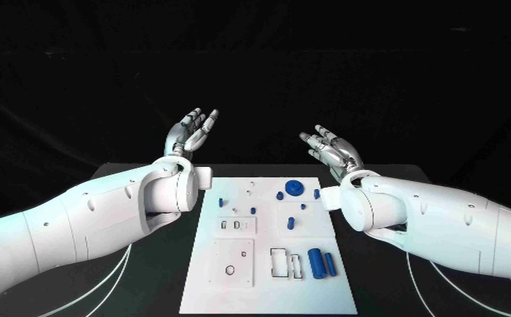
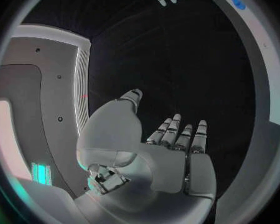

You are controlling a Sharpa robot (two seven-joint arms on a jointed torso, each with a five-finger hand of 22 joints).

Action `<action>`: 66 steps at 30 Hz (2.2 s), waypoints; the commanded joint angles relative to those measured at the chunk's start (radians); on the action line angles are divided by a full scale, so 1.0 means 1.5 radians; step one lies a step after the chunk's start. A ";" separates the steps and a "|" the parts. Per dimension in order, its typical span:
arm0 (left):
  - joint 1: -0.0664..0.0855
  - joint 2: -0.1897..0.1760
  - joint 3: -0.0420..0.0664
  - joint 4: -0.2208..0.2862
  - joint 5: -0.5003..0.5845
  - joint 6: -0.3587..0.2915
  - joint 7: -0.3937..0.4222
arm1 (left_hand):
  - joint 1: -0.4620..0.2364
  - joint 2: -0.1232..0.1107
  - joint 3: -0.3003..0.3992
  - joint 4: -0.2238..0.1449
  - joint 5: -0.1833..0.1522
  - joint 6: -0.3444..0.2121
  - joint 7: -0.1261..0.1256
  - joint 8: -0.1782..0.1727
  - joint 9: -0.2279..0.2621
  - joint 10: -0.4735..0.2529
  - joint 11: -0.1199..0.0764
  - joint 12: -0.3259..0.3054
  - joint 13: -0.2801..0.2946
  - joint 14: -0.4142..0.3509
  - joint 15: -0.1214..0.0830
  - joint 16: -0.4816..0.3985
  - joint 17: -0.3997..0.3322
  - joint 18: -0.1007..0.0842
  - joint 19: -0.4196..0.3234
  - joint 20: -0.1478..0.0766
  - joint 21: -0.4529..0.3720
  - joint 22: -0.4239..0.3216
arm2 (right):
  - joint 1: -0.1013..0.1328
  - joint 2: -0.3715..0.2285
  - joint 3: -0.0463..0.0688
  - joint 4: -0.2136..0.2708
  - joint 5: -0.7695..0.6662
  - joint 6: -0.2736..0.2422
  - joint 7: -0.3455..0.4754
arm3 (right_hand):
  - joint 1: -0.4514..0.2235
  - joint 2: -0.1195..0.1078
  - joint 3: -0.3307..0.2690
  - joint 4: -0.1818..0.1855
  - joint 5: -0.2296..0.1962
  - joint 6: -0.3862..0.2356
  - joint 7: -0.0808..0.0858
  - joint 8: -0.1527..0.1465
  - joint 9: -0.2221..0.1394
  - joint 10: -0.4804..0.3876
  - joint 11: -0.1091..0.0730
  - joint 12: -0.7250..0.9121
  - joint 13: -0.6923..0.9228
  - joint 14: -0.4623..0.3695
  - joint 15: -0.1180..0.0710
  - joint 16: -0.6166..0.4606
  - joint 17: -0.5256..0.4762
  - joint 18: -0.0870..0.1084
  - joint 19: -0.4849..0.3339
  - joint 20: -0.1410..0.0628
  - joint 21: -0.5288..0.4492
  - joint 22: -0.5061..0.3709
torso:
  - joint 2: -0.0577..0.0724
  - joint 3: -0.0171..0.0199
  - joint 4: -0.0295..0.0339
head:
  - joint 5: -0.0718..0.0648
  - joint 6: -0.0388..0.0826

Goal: Assemble the parts on the task board

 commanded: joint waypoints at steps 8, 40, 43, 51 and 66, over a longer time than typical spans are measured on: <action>-0.001 -0.020 0.000 -0.004 -0.048 0.079 0.008 | 0.121 -0.001 0.018 -0.030 0.032 0.251 0.093 0.107 0.066 0.262 0.080 0.127 0.015 0.373 0.020 0.157 0.082 0.059 0.199 0.010 0.104 0.059 | 0.027 -0.013 -0.011 -0.032 -0.268 0.073 -0.035 | 0.149 -0.030 0.055 -0.117 -0.039 0.354 0.108 0.127 0.077 0.424 -0.021 0.086 0.031 0.401 -0.035 0.136 0.078 0.056 0.325 0.000 0.128 0.059 | 0.017 -0.0040 0.0023 | -0.006 -0.014; 0.011 -0.152 0.005 0.189 -0.066 0.238 -0.065 | 0.154 -0.048 0.043 -0.053 -0.066 0.400 0.049 0.167 0.095 0.470 0.025 0.054 0.010 0.547 -0.038 0.215 0.128 0.092 0.391 -0.013 0.171 0.056 | 0.092 0.007 -0.009 -0.043 -0.978 0.214 -0.342 | 0.176 -0.102 0.026 -0.126 -0.058 0.578 0.016 0.177 0.176 0.728 -0.127 0.049 0.056 0.834 -0.176 0.347 0.311 0.087 0.695 -0.116 0.279 0.114 | 0.092 -0.0095 0.0150 | -0.021 -0.014; 0.011 -0.159 0.006 0.202 -0.062 0.240 -0.066 | 0.146 -0.047 0.035 -0.046 -0.086 0.399 0.049 0.166 0.096 0.474 0.026 0.046 0.010 0.548 -0.038 0.212 0.131 0.091 0.394 -0.013 0.168 0.052 | 0.096 0.013 -0.009 -0.041 -1.005 0.223 -0.355 | 0.168 -0.109 0.035 -0.119 -0.043 0.586 0.006 0.174 0.194 0.742 -0.137 0.043 0.069 0.889 -0.188 0.474 0.406 0.082 0.737 -0.137 0.351 0.162 | 0.098 -0.0109 0.0158 | -0.022 -0.013; 0.012 -0.163 0.006 0.216 -0.056 0.243 -0.071 | 0.143 -0.045 0.024 -0.041 -0.110 0.399 0.050 0.166 0.097 0.479 0.026 0.038 0.010 0.549 -0.038 0.210 0.134 0.091 0.397 -0.013 0.165 0.048 | 0.099 0.032 -0.010 -0.046 -1.032 0.243 -0.372 | 0.164 -0.127 0.044 -0.100 -0.060 0.565 0.021 0.145 0.226 0.654 -0.118 0.030 0.075 0.914 -0.173 0.817 0.739 0.081 0.720 -0.126 0.478 0.269 | 0.108 -0.0144 0.0194 | -0.026 -0.009; 0.012 -0.173 0.006 0.228 -0.055 0.248 -0.075 | 0.143 -0.045 0.022 -0.040 -0.112 0.398 0.050 0.166 0.098 0.478 0.026 0.037 0.010 0.549 -0.038 0.209 0.135 0.091 0.397 -0.013 0.165 0.048 | 0.095 0.046 -0.011 -0.059 -1.048 0.272 -0.383 | 0.179 -0.119 0.017 -0.089 -0.069 0.554 0.024 0.128 0.232 0.623 -0.114 0.037 0.076 0.919 -0.168 0.880 0.798 0.070 0.730 -0.116 0.586 0.398 | 0.116 -0.0169 0.0277 | -0.032 -0.009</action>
